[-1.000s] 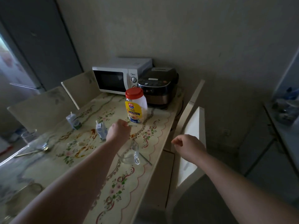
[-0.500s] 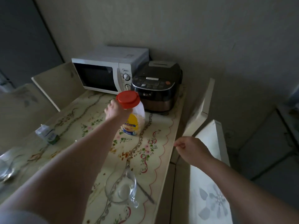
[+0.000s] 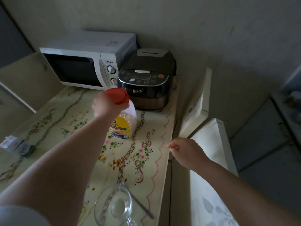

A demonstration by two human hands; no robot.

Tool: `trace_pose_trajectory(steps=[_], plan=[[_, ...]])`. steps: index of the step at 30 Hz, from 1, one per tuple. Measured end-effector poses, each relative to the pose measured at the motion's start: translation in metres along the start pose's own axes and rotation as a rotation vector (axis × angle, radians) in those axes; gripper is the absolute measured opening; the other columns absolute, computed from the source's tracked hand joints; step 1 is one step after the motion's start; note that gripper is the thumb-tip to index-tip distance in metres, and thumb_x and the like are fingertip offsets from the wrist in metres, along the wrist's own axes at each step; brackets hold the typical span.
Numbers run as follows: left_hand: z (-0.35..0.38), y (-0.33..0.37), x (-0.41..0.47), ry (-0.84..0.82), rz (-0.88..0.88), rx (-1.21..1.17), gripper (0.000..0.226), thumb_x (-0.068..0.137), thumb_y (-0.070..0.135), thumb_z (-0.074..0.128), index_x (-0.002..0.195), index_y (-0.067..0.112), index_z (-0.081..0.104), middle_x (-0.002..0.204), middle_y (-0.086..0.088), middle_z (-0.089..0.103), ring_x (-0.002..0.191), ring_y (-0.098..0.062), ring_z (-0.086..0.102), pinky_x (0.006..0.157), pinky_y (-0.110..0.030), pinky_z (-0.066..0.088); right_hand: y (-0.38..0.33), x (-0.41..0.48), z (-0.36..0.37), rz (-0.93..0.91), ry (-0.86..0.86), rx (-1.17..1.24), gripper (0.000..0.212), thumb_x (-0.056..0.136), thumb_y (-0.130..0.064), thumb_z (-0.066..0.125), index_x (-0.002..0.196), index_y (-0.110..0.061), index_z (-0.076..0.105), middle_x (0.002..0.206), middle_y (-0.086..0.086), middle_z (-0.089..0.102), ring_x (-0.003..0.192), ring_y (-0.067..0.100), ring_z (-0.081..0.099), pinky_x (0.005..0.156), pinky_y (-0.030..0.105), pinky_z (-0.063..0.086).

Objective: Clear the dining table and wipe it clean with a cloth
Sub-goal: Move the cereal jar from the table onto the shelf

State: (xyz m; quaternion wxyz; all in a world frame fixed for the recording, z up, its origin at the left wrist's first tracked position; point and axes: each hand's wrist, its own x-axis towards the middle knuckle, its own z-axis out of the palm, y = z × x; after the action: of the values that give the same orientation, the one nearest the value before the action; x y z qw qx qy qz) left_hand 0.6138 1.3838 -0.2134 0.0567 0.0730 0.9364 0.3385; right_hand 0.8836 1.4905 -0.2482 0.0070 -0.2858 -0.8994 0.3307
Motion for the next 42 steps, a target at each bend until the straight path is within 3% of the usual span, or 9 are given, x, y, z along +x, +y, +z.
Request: trace_pose_trajectory(steps=[9, 20, 29, 37, 42], plan=[[0.016, -0.006, -0.002, 0.108, 0.004, -0.172, 0.107, 0.055, 0.042, 0.089, 0.141, 0.027, 0.028, 0.142, -0.006, 0.036, 0.130, -0.030, 0.040, 0.104, -0.051, 0.041, 0.008, -0.001, -0.009, 0.022, 0.017, -0.001, 0.024, 0.093, -0.022, 0.050, 0.108, -0.030, 0.067, 0.107, -0.016, 0.066, 0.100, 0.003, 0.061, 0.088, 0.026, 0.051], [0.009, 0.024, -0.036, 0.181, 0.125, -0.161, 0.101, 0.054, 0.045, 0.089, 0.136, 0.028, 0.032, 0.139, -0.004, 0.036, 0.130, -0.025, 0.032, 0.100, -0.049, 0.042, 0.011, -0.009, -0.025, -0.027, 0.078, 0.069, 0.022, 0.094, -0.023, 0.051, 0.108, -0.030, 0.066, 0.107, -0.013, 0.067, 0.094, 0.001, 0.061, 0.085, 0.022, 0.052], [-0.005, 0.092, -0.101, 0.129, 0.281, -0.223, 0.100, 0.048, 0.053, 0.086, 0.132, 0.029, 0.038, 0.131, -0.003, 0.043, 0.124, -0.025, 0.040, 0.094, -0.043, 0.046, 0.015, -0.040, -0.067, -0.137, 0.190, 0.058, 0.025, 0.096, -0.016, 0.048, 0.112, -0.023, 0.066, 0.112, -0.008, 0.068, 0.102, 0.005, 0.061, 0.093, 0.026, 0.049], [0.001, 0.177, -0.195, 0.063, 0.470, -0.281, 0.096, 0.053, 0.053, 0.085, 0.135, 0.030, 0.040, 0.132, -0.001, 0.045, 0.124, -0.022, 0.041, 0.088, -0.033, 0.038, 0.066, -0.091, -0.115, -0.053, 0.330, 0.000, 0.022, 0.096, -0.023, 0.051, 0.113, -0.025, 0.064, 0.106, -0.011, 0.067, 0.088, 0.001, 0.061, 0.080, 0.018, 0.051], [0.023, 0.224, -0.256, -0.007, 0.556, -0.354, 0.096, 0.049, 0.054, 0.085, 0.133, 0.031, 0.045, 0.128, 0.002, 0.050, 0.122, -0.020, 0.046, 0.094, -0.033, 0.044, 0.101, -0.131, -0.143, 0.039, 0.468, 0.068, 0.035, 0.089, -0.017, 0.056, 0.123, -0.025, 0.058, 0.120, -0.009, 0.062, 0.108, 0.007, 0.058, 0.092, 0.021, 0.045]])
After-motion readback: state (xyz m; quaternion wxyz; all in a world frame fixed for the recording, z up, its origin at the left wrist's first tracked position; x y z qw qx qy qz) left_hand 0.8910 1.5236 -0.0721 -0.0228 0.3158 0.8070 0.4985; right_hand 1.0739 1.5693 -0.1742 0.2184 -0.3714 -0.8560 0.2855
